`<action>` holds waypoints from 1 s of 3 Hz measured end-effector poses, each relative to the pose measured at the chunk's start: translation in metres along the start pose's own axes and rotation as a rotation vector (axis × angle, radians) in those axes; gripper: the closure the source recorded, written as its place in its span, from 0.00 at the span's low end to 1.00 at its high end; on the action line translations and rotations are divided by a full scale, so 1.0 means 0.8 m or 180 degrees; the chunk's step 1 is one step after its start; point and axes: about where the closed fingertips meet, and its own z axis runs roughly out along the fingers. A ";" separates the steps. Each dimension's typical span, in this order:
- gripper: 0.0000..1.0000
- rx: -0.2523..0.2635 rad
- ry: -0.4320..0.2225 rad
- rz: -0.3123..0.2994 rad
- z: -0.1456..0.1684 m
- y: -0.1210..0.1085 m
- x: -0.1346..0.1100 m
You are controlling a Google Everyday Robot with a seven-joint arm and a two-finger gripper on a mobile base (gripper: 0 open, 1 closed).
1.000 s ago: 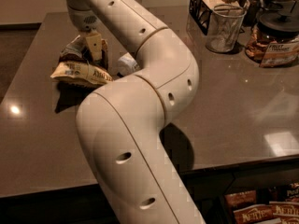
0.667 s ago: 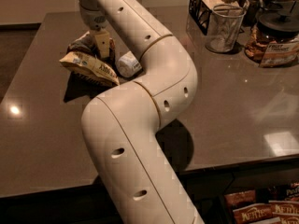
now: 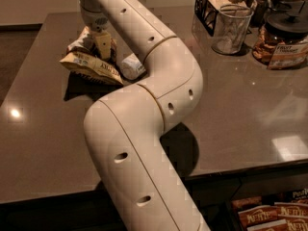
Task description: Move brown chip bag near blue plastic bottle
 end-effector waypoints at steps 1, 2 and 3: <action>0.04 0.0045 -0.0010 -0.0002 0.005 -0.006 -0.001; 0.00 0.0079 -0.0019 -0.0003 0.011 -0.010 -0.003; 0.00 0.0079 -0.0019 -0.0003 0.011 -0.010 -0.003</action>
Offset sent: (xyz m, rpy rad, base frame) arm 0.0041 0.0034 -0.0022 0.0084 -0.0106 0.0010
